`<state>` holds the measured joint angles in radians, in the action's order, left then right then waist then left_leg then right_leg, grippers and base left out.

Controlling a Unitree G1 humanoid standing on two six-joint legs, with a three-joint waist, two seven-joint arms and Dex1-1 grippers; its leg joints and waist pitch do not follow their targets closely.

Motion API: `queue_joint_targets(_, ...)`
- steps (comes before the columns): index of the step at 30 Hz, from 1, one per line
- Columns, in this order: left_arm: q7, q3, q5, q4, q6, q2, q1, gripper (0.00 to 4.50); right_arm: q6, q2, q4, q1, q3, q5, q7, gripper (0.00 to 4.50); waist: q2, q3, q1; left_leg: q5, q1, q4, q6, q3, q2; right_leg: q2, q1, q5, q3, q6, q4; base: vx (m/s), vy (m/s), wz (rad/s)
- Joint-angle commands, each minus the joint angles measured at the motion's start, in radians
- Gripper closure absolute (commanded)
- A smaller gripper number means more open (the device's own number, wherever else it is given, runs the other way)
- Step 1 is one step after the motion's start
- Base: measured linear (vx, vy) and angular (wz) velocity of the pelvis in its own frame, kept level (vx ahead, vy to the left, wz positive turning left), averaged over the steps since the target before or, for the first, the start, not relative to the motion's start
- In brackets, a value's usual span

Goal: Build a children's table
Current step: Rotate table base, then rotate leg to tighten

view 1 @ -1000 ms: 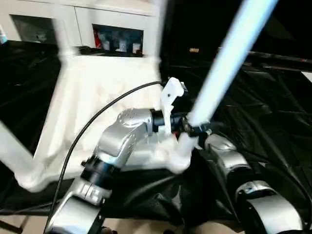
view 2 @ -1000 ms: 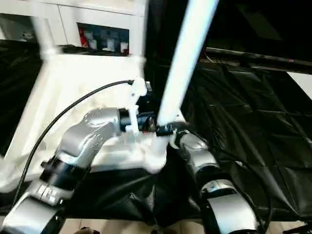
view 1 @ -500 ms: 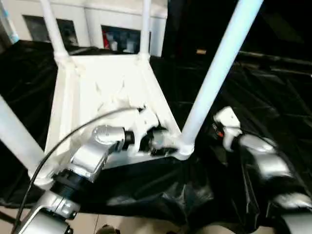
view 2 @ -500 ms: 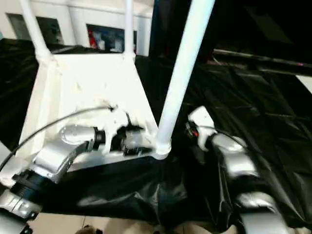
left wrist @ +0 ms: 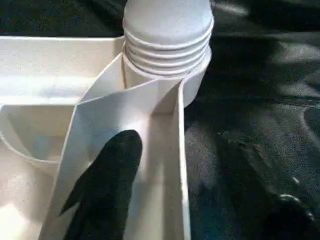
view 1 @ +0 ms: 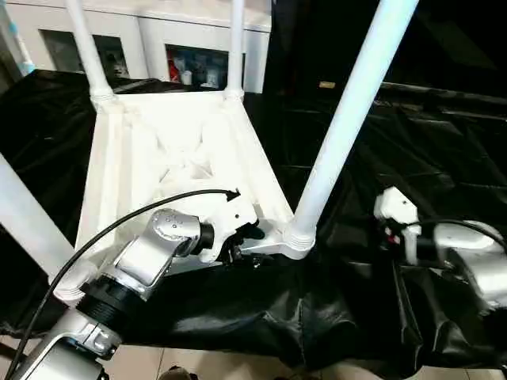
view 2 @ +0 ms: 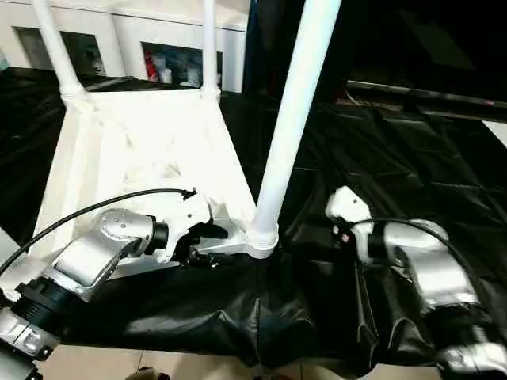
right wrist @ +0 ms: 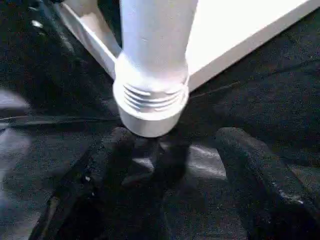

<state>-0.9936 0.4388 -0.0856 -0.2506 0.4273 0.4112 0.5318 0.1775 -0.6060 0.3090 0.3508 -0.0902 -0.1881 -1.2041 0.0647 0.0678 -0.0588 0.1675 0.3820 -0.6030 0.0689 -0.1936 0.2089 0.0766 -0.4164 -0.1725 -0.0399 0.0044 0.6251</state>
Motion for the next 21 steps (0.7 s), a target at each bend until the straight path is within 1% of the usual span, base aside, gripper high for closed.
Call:
queue_joint_targets(1, -0.003, 0.014, 0.016, -0.002, 0.022, 0.001, 0.012, 1.96, 0.026, -0.022, -0.036, -0.008, -0.011, -0.015, -0.01, 1.42, -0.006, -0.071, -0.006, 0.312, -0.02, 0.069, -0.011, 0.015, 0.02, 0.048, 0.042, -0.401, 0.028, -0.162, -0.097, 0.0, 0.0, 0.0)
queue_joint_targets(2, 0.002, 0.01, 0.016, -0.006, 0.027, 0.001, 0.012, 2.03, 0.028, -0.021, -0.04, -0.009, -0.013, -0.015, -0.01, 1.42, -0.004, -0.071, -0.007, 0.308, -0.02, 0.069, -0.01, 0.015, 0.02, 0.048, 0.042, -0.398, 0.028, -0.163, -0.096, 0.0, 0.0, 0.0)
queue_joint_targets(3, 0.008, 0.003, 0.014, -0.014, 0.039, 0.001, 0.014, 2.15, 0.033, -0.016, -0.047, -0.01, -0.014, -0.013, -0.007, 1.42, -0.005, -0.071, -0.006, 0.306, -0.019, 0.069, -0.009, 0.014, 0.02, 0.048, 0.041, -0.395, 0.028, -0.165, -0.096, 0.0, 0.0, 0.0)
queue_joint_targets(4, 0.008, 0.002, 0.014, -0.014, 0.04, 0.001, 0.015, 2.36, 0.034, -0.016, -0.048, -0.01, -0.014, -0.013, -0.006, 1.42, -0.005, -0.072, -0.007, 0.307, -0.02, 0.068, -0.008, 0.015, 0.02, 0.048, 0.041, -0.393, 0.028, -0.165, -0.096, 0.0, 0.0, 0.0)
queue_joint_targets(7, 0.008, 0.001, 0.015, -0.016, 0.045, 0.002, 0.016, 2.42, 0.042, -0.013, -0.055, -0.011, -0.013, -0.013, -0.007, 1.42, -0.004, -0.072, -0.007, 0.3, -0.019, 0.068, -0.01, 0.014, 0.019, 0.048, 0.042, -0.387, 0.027, -0.167, -0.095, 0.0, 0.0, 0.0)
queue_joint_targets(8, 0.009, -0.001, 0.019, -0.018, 0.054, 0.001, 0.018, 2.51, 0.051, -0.013, -0.064, -0.012, -0.012, -0.012, -0.006, 1.42, -0.005, -0.072, -0.008, 0.295, -0.019, 0.068, -0.01, 0.014, 0.019, 0.048, 0.042, -0.376, 0.028, -0.169, -0.095, 0.0, 0.0, 0.0)
queue_joint_targets(9, 0.009, -0.003, 0.023, -0.021, 0.061, 0.001, 0.019, 2.76, 0.056, -0.014, -0.069, -0.013, -0.014, -0.013, -0.003, 1.42, -0.005, -0.072, -0.008, 0.293, -0.018, 0.069, -0.01, 0.014, 0.019, 0.048, 0.043, -0.372, 0.028, -0.169, -0.094, 0.0, 0.0, 0.0)
queue_joint_targets(12, 0.005, 0.0, 0.027, -0.025, 0.062, 0.003, 0.021, 2.89, 0.061, -0.015, -0.074, -0.013, -0.015, -0.015, 0.001, 1.42, -0.006, -0.072, -0.008, 0.299, -0.019, 0.069, -0.009, 0.014, 0.019, 0.049, 0.042, -0.38, 0.028, -0.168, -0.096, 0.0, 0.0, 0.0)
queue_joint_targets(13, 0.005, 0.001, 0.028, -0.026, 0.064, 0.004, 0.022, 2.97, 0.061, -0.015, -0.075, -0.013, -0.015, -0.015, 0.002, 1.42, -0.005, -0.071, -0.008, 0.301, -0.018, 0.069, -0.008, 0.014, 0.019, 0.048, 0.042, -0.384, 0.027, -0.166, -0.096, 0.0, 0.0, 0.0)
queue_joint_targets(14, 0.002, 0.005, 0.031, -0.029, 0.065, 0.007, 0.024, 3.1, 0.062, -0.016, -0.075, -0.012, -0.015, -0.017, 0.003, 1.42, -0.008, -0.071, -0.007, 0.306, -0.02, 0.069, -0.006, 0.015, 0.019, 0.049, 0.041, -0.391, 0.027, -0.164, -0.097, 0.0, 0.0, 0.0)
queue_joint_targets(15, 0.0, 0.008, 0.033, -0.031, 0.067, 0.008, 0.026, 3.21, 0.063, -0.017, -0.075, -0.012, -0.016, -0.018, 0.004, 1.42, -0.007, -0.072, -0.007, 0.308, -0.019, 0.069, -0.005, 0.015, 0.019, 0.048, 0.042, -0.393, 0.027, -0.163, -0.097, 0.0, 0.0, 0.0)
queue_joint_targets(16, -0.001, 0.01, 0.035, -0.034, 0.072, 0.01, 0.027, 3.21, 0.063, -0.017, -0.074, -0.011, -0.016, -0.018, 0.004, 1.42, -0.009, -0.071, -0.007, 0.309, -0.02, 0.069, -0.005, 0.015, 0.019, 0.048, 0.041, -0.393, 0.027, -0.163, -0.097, 0.0, 0.0, 0.0)
queue_joint_targets(17, -0.001, 0.01, 0.035, -0.035, 0.072, 0.01, 0.028, 3.32, 0.063, -0.017, -0.074, -0.011, -0.016, -0.018, 0.004, 1.42, -0.009, -0.072, -0.007, 0.31, -0.02, 0.069, -0.004, 0.016, 0.019, 0.048, 0.041, -0.394, 0.027, -0.162, -0.098, 0.0, 0.0, 0.0)
queue_joint_targets(18, -0.003, 0.012, 0.039, -0.038, 0.075, 0.013, 0.029, 3.32, 0.065, -0.018, -0.077, -0.012, -0.015, -0.018, 0.005, 1.42, -0.008, -0.072, -0.006, 0.309, -0.019, 0.07, -0.004, 0.016, 0.018, 0.049, 0.042, -0.396, 0.027, -0.161, -0.098, 0.0, 0.0, 0.0)
queue_joint_targets(19, -0.004, 0.013, 0.042, -0.042, 0.075, 0.015, 0.029, 3.47, 0.067, -0.018, -0.078, -0.012, -0.014, -0.018, 0.006, 1.42, -0.008, -0.072, -0.006, 0.309, -0.02, 0.07, -0.004, 0.016, 0.019, 0.048, 0.041, -0.394, 0.027, -0.163, -0.097, 0.0, 0.0, 0.0)
queue_joint_targets(20, -0.006, 0.015, 0.045, -0.045, 0.075, 0.019, 0.03, 3.47, 0.069, -0.018, -0.081, -0.014, -0.013, -0.018, 0.007, 1.42, -0.01, -0.072, -0.005, 0.311, -0.02, 0.069, -0.004, 0.016, 0.019, 0.048, 0.041, -0.388, 0.027, -0.166, -0.098, 0.0, 0.0, 0.0)
queue_joint_targets(21, -0.008, 0.016, 0.046, -0.048, 0.074, 0.02, 0.03, 3.57, 0.069, -0.018, -0.082, -0.014, -0.013, -0.018, 0.008, 1.42, -0.01, -0.071, -0.005, 0.313, -0.02, 0.07, -0.005, 0.015, 0.018, 0.047, 0.041, -0.388, 0.027, -0.166, -0.097, 0.0, 0.0, 0.0)
